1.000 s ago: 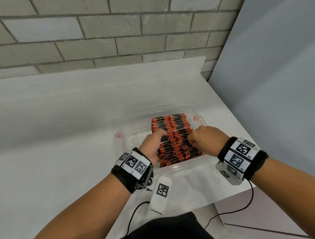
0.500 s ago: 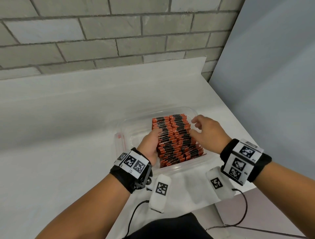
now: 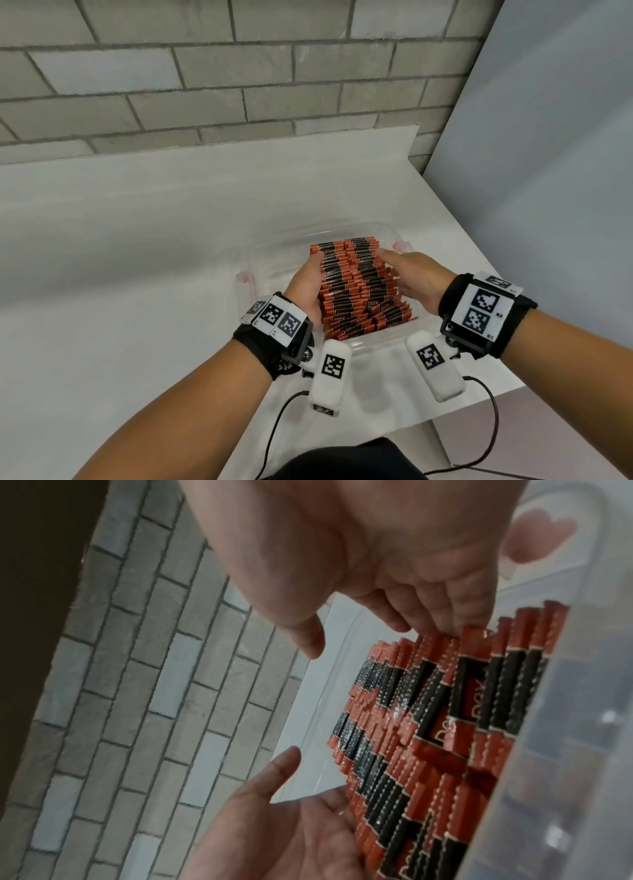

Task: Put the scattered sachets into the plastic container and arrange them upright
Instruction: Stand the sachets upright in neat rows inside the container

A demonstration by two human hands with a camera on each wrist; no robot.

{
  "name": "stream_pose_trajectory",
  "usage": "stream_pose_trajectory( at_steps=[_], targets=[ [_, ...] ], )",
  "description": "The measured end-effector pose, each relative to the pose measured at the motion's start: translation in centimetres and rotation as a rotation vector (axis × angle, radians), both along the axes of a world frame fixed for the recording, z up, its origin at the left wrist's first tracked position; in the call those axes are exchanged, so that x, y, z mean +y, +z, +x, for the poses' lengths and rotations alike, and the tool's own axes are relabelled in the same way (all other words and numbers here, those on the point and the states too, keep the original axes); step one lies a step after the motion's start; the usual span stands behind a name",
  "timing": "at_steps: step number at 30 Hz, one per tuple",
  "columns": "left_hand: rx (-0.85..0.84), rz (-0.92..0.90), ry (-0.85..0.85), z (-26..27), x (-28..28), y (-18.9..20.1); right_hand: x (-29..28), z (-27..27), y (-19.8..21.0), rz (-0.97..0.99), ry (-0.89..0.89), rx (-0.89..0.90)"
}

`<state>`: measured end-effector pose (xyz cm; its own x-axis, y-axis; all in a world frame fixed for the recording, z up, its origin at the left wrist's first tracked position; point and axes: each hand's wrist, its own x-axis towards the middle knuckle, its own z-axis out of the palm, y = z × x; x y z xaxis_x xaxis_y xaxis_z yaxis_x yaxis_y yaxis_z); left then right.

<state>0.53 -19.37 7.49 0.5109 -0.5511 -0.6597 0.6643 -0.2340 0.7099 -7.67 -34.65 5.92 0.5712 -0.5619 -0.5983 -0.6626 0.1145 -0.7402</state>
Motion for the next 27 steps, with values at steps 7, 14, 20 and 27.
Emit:
stream_pose_trajectory(
  at_steps=[7, 14, 20, 27],
  targets=[
    [-0.008, 0.012, 0.007, -0.2, -0.3, 0.4, 1.2, 0.7, 0.8, -0.055, 0.02, 0.073],
    [-0.079, 0.059, -0.006, 0.6, -0.5, 1.2, 0.7, 1.7, 0.4, -0.076, -0.053, 0.064],
    [-0.009, 0.055, -0.035, 0.6, -0.6, 1.6, 0.0, 1.8, 0.3, -0.015, -0.113, 0.017],
    [0.03, 0.112, -0.029, 3.3, -0.1, 1.3, 0.1, 1.3, 2.9, 0.003, -0.048, 0.032]
  ],
)
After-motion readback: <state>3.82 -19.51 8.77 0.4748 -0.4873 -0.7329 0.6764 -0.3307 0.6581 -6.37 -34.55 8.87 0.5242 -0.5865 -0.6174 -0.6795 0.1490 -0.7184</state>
